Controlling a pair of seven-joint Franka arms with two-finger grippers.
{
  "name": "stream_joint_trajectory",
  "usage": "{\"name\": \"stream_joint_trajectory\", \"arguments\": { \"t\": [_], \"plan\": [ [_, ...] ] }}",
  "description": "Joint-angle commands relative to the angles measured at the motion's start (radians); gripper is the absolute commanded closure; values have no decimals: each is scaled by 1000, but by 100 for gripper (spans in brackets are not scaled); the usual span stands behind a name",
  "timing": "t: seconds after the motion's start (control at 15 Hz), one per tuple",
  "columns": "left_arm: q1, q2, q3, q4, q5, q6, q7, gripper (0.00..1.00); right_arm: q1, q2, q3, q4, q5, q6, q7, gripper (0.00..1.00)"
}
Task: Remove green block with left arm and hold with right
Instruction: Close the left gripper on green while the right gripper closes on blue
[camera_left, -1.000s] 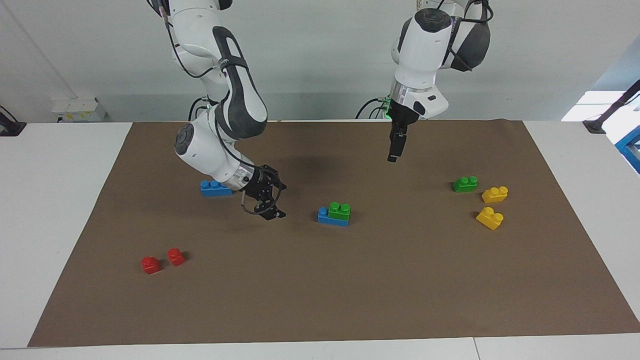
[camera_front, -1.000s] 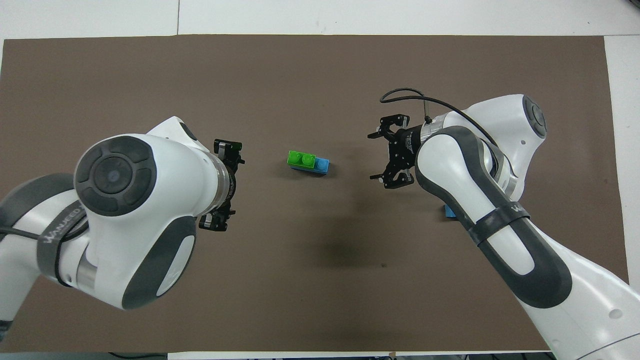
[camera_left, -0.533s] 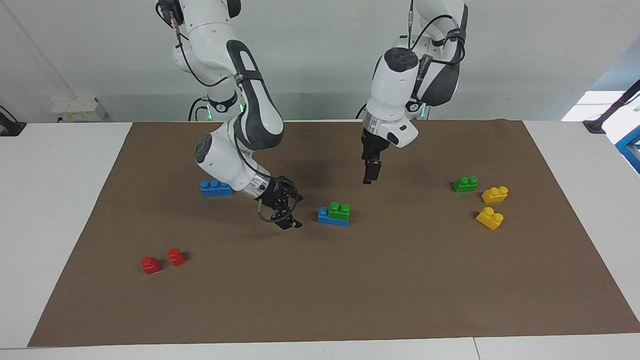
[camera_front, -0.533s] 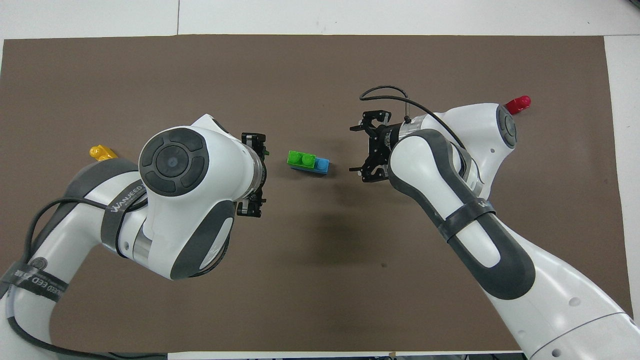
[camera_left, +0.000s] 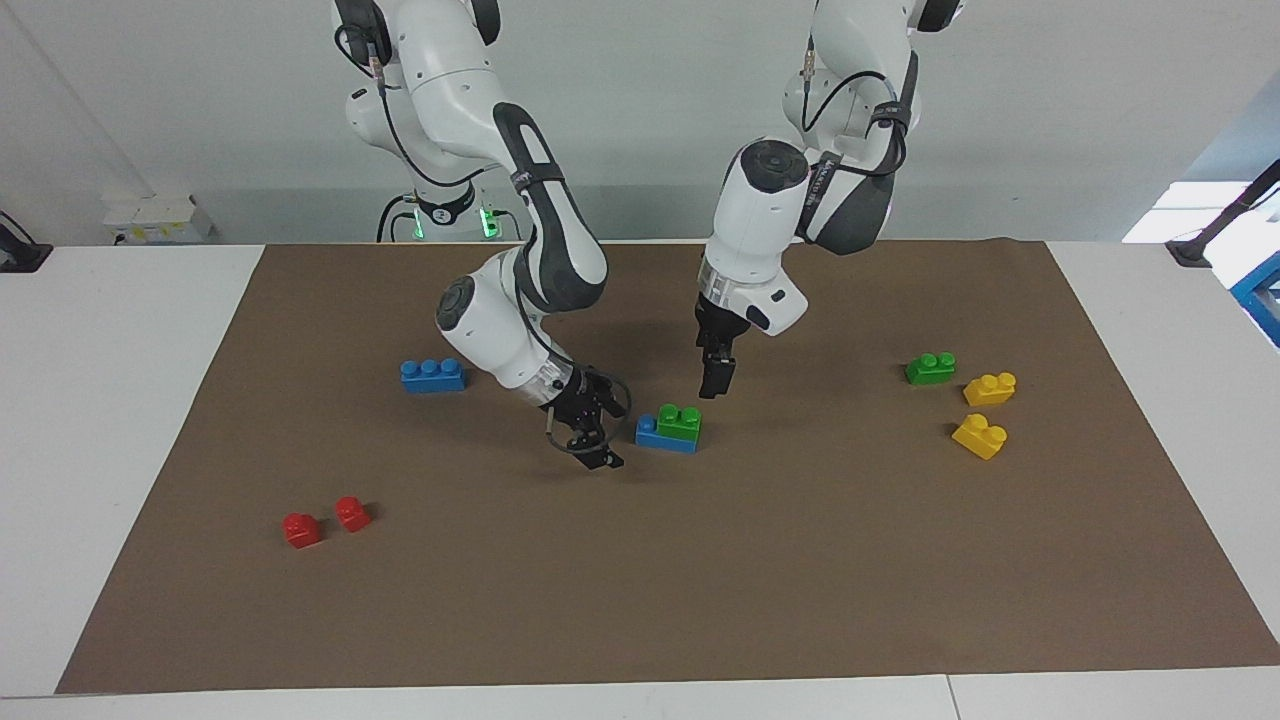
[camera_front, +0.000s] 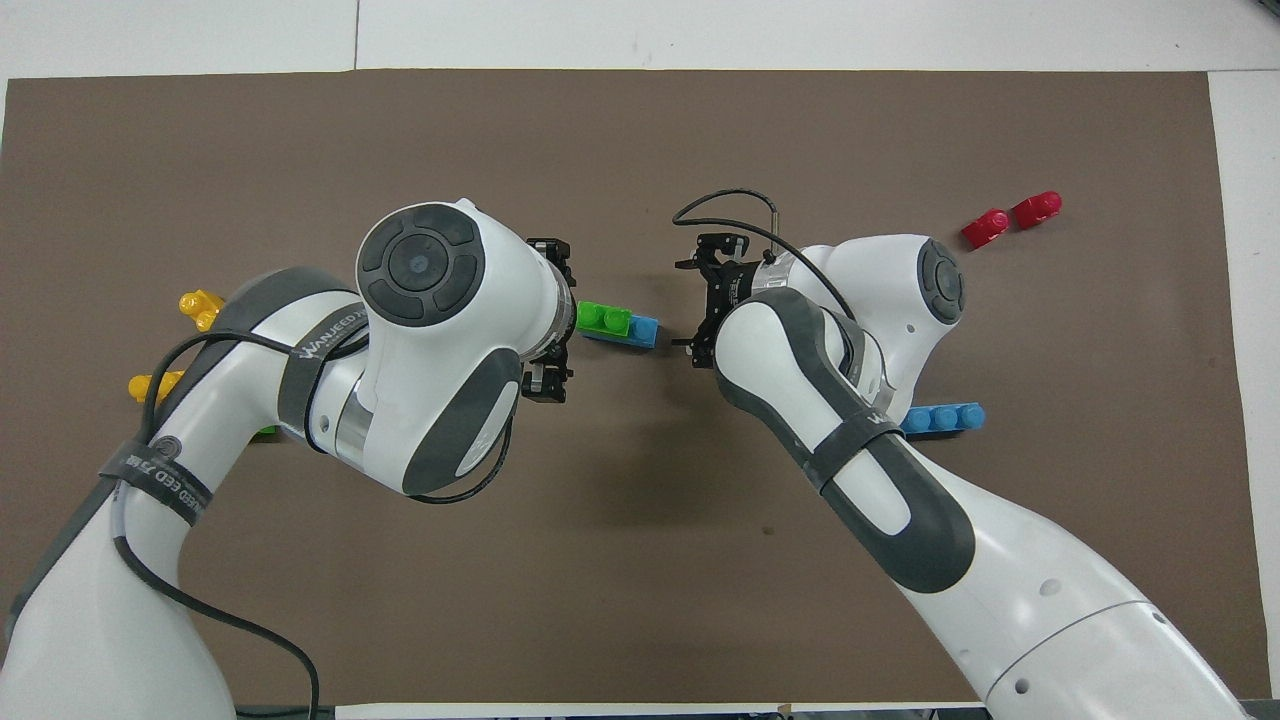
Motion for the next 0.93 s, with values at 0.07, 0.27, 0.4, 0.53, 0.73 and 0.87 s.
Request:
{"name": "stream_joint_trajectory", "arguments": {
  "t": [0.07, 0.27, 0.4, 0.53, 0.73, 0.87],
  "plan": [
    [-35, 136, 19, 163, 51, -95, -58, 0, 47, 34, -6, 20, 37, 49, 3, 4],
    [-55, 164, 16, 196, 83, -145, -56, 0, 56, 34, -6, 17, 37, 51, 5, 4],
    [-55, 166, 19, 190, 80, -137, -82, 0, 55, 34, -4, 19, 40, 51, 3, 4],
    [-49, 172, 25, 188, 85, -93, -104, 0, 76, 44, -4, 20, 45, 60, 8, 4],
    [-47, 182, 27, 164, 86, -56, -110, 0, 96, 51, -6, 20, 69, 108, 17, 5],
    [-47, 190, 29, 156, 86, -37, -121, 0, 99, 51, -4, 19, 69, 111, 17, 6]
  ]
}}
